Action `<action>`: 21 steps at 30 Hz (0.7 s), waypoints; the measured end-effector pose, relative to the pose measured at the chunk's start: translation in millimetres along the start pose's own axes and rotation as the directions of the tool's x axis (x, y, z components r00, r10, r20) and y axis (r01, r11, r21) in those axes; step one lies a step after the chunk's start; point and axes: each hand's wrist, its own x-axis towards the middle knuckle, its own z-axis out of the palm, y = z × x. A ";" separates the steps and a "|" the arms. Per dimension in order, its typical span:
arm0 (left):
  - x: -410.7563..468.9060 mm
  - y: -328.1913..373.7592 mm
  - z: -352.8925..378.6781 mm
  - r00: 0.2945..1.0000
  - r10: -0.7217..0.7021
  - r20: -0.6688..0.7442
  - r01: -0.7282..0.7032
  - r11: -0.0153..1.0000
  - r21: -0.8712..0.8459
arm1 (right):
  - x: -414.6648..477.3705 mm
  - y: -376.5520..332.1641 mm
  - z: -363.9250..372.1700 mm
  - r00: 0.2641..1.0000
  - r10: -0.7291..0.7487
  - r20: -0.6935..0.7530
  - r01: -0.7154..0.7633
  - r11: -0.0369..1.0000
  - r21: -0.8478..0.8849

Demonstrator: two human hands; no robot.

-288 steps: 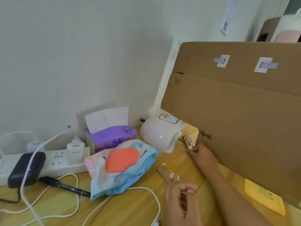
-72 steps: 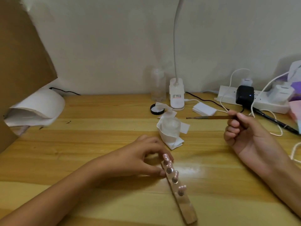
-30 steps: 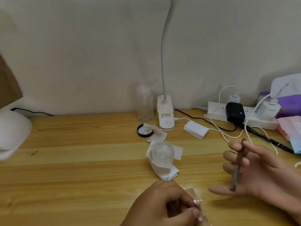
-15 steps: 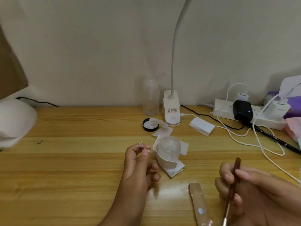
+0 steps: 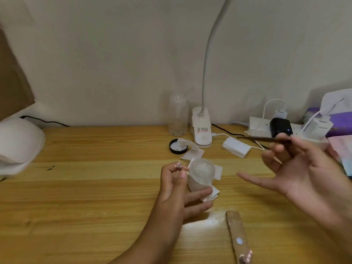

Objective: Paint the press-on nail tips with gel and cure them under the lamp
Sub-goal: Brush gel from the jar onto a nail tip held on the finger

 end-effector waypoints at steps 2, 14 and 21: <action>1.4 1.2 -2.1 0.999 -0.024 0.034 0.024 1.000 0.000 | 1.6 9.3 16.3 0.998 0.049 0.031 -0.047 0.998 -0.044; 2.4 3.5 -5.2 0.993 -0.017 0.115 0.031 0.992 -0.124 | -10.5 30.1 24.4 0.835 -0.536 0.124 0.498 0.640 -0.585; 0.2 3.2 -0.6 0.993 0.052 0.108 -0.045 0.997 -0.070 | -14.2 31.4 19.2 0.635 -0.447 0.630 0.710 0.018 -0.704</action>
